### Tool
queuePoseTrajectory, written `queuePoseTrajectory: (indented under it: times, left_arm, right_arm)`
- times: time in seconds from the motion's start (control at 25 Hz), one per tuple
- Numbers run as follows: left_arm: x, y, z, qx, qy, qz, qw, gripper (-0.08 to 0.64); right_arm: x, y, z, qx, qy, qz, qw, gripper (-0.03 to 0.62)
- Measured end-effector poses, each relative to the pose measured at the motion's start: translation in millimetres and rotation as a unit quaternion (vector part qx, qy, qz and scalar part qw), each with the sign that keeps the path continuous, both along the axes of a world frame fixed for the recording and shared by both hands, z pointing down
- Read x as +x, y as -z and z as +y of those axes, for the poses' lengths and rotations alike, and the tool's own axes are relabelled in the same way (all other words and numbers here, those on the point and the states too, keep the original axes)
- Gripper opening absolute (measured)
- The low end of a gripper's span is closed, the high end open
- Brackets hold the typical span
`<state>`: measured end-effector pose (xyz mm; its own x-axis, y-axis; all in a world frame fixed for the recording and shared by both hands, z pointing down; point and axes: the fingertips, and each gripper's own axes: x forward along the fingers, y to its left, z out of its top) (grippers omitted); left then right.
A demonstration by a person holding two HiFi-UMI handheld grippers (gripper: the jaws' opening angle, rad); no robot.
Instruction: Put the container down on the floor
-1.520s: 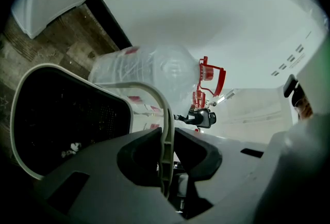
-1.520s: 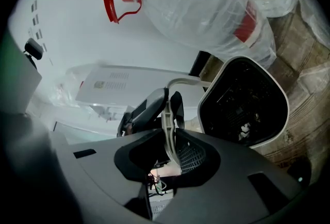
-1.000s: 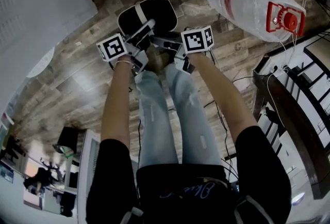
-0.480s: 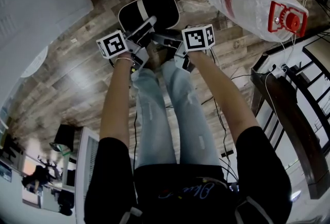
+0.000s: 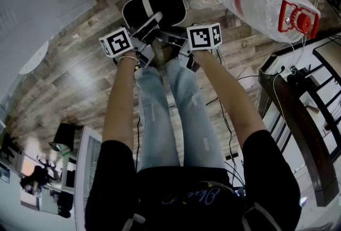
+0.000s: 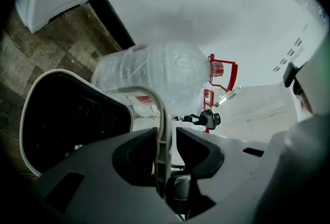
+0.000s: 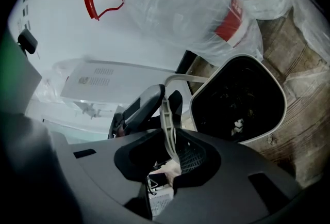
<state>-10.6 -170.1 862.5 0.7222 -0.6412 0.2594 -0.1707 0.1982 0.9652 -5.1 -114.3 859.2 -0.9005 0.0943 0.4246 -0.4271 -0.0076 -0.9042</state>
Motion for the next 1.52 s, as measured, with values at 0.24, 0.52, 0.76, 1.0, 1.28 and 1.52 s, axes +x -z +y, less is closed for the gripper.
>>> queuePoseTrajectory:
  times: [0.24,0.52,0.76,1.0,1.28,1.52]
  left_arm:
    - [1,0,5,0.002,-0.039,-0.035,0.9986,0.183]
    - [-12,0,16,-0.007,-0.044,-0.064,0.9970,0.199]
    - [-22,0,25,-0.023,-0.041,-0.092,0.9947,0.206]
    - [-34,-6,35,-0.050,-0.044,-0.138,0.9881,0.249]
    - [-58,-24,52,-0.077,-0.054,-0.237,0.9670,0.255]
    - [-80,-32,76,-0.106,-0.035,-0.276,0.9546,0.256]
  right_arm:
    - [1,0,0,0.003,-0.001,0.012,1.000,0.071]
    - [3,-1,1,0.009,0.016,0.027,0.999,0.081]
    - [5,3,0,0.014,0.020,0.038,0.999,0.081]
    - [-1,14,1,0.019,0.028,0.033,0.999,0.081]
    - [-1,17,3,0.028,0.035,0.031,0.999,0.081]
    - [2,18,14,0.028,0.042,0.034,0.998,0.081]
